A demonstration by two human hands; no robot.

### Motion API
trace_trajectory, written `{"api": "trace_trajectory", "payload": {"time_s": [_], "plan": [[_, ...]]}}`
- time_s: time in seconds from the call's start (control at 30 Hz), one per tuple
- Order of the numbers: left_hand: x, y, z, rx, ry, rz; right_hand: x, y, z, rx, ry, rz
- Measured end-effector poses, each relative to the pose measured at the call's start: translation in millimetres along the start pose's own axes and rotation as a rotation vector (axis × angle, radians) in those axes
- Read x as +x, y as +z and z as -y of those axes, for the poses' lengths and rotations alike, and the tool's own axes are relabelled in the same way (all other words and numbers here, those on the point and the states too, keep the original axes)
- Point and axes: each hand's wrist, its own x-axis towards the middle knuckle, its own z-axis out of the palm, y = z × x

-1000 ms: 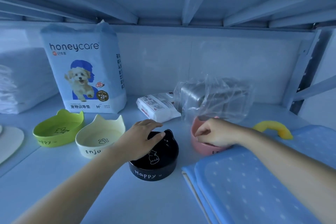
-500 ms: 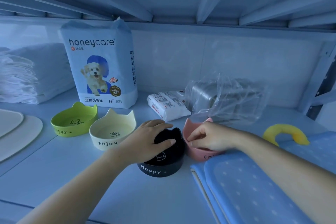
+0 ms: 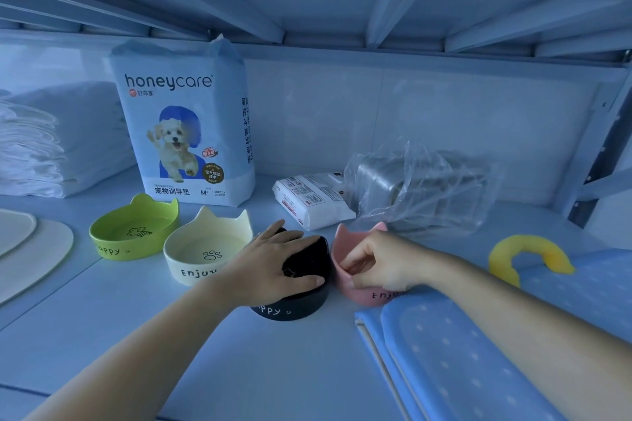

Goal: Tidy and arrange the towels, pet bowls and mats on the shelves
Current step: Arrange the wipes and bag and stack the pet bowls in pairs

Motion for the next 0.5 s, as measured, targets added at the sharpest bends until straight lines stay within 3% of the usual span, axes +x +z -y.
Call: {"api": "trace_trajectory", "payload": {"time_s": [0.1,0.27,0.5], "plan": [[2.8,2.7,7.7,0.002,0.005,-0.02,-3.8,1.0,2.4,0.043,-0.001,-0.007],[-1.9,3.7,9.8,-0.036,0.074,-0.22,-8.4,3.1,5.3,0.089,0.025,-0.049],[-18.8,-2.6,10.5,-0.111,0.08,-0.128,-11.1,-0.3,14.9,0.106,0.094,-0.079]]}}
